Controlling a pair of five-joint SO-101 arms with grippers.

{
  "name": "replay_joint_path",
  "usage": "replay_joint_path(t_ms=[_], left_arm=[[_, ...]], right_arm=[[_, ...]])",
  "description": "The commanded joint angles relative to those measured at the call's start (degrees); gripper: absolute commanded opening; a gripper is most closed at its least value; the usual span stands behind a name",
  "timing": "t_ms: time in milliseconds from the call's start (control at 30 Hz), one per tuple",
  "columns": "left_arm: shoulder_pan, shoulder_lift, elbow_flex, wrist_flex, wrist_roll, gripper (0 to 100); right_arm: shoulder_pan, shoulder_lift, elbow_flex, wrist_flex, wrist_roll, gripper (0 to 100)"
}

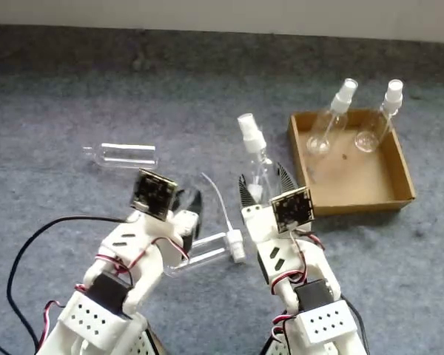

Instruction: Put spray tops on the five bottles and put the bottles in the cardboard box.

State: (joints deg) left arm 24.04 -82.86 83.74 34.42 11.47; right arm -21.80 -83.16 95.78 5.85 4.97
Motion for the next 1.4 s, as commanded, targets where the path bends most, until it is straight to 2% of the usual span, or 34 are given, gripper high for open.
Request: replay_joint_path(t_ms=[0, 133, 400, 533, 700, 867, 967, 1100, 1367], left_arm=[[4.97, -0.92, 0.40, 0.26, -0.53, 1], [5.76, -0.92, 1.19, 0.26, -0.18, 1], [12.79, -0.92, 1.27, 0.35, -0.09, 1], [13.76, -0.92, 1.27, 0.70, -0.09, 1], [17.10, -3.03, -0.22, 7.21, -0.09, 1], [17.89, -16.57, 0.57, 10.20, 0.09, 1], [18.15, -23.78, 1.45, 12.57, 4.48, 1], [17.89, -19.91, 0.75, 13.10, 9.23, 1], [17.36, -21.14, 0.31, 13.19, 9.58, 1]], right_arm=[[-0.31, -0.84, 2.15, -1.10, -1.76, 13.8], [-0.31, -0.75, -0.75, 0.04, -1.76, 13.8], [-3.56, -0.40, -20.53, 16.66, -1.76, 13.9], [-5.41, -0.31, -26.51, 17.10, -1.76, 13.9], [-5.76, -0.22, -28.00, 17.01, -1.76, 13.5], [-9.01, -0.22, -28.18, 17.01, -1.76, 13.5], [-13.76, -0.22, -28.09, 17.01, -1.76, 13.5], [-17.89, -0.22, -28.09, 17.01, -1.76, 13.5], [-23.43, -0.40, -27.82, 17.19, -1.32, 13.5]])
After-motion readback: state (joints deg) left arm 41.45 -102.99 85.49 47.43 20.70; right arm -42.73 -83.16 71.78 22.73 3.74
